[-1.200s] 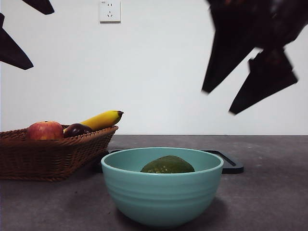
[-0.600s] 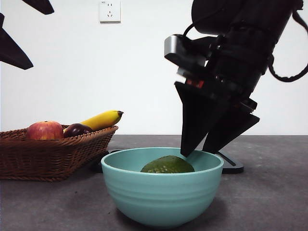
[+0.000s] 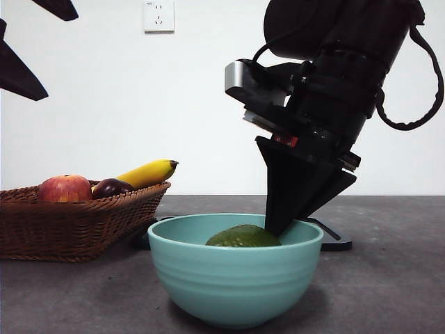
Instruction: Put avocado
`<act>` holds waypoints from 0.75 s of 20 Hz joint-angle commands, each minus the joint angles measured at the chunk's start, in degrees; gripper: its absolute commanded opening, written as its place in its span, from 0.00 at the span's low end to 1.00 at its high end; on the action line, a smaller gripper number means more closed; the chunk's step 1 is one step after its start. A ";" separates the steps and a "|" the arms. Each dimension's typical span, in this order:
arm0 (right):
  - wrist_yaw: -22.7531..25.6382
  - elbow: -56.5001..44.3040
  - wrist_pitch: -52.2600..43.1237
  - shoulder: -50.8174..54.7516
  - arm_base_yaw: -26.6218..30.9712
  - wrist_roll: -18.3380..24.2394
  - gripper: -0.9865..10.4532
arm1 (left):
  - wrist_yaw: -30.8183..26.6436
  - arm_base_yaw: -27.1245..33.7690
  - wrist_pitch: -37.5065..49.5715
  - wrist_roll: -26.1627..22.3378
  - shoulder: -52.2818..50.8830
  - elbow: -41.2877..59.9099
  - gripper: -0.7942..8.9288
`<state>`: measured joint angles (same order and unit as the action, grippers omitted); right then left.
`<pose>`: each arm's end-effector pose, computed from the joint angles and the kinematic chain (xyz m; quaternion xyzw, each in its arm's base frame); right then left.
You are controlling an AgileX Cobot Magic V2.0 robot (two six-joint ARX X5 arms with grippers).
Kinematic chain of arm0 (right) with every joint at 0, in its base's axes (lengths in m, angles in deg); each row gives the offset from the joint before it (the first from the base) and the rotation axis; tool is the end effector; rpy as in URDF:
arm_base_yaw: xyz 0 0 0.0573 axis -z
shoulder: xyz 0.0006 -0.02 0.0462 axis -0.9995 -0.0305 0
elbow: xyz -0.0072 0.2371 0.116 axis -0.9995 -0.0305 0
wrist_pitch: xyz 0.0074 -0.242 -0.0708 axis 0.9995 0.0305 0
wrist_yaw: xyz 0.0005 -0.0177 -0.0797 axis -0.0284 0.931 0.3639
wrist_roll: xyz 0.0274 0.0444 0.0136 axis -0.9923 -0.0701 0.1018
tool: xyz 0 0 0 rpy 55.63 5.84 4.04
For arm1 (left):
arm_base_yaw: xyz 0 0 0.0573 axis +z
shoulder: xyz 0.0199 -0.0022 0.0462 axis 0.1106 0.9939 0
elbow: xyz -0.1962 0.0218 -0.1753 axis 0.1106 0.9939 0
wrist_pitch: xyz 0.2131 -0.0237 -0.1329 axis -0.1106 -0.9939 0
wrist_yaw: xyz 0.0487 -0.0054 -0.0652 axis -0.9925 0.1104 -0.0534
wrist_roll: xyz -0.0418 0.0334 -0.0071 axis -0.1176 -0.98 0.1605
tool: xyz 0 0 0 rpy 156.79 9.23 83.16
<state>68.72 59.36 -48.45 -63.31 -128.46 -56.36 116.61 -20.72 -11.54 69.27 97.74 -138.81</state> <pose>0.2177 0.1938 0.1922 -0.1167 0.5393 0.3843 0.7402 0.1444 -0.0929 0.2865 -0.0327 0.4765 -0.4604 0.7483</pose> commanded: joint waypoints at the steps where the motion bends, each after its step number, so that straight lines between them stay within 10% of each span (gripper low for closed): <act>1: -0.15 0.92 -0.22 -0.85 -0.59 -2.23 0.10 | 0.20 -0.33 0.26 -0.87 0.33 -0.35 0.46; 15: 0.50 27.87 12.28 -8.50 11.23 -1.44 0.10 | 0.20 -0.33 0.22 -0.85 0.33 -0.35 0.46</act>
<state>69.53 86.25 -35.84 -71.18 -116.39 -58.55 116.61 -20.72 -11.56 69.27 97.74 -138.81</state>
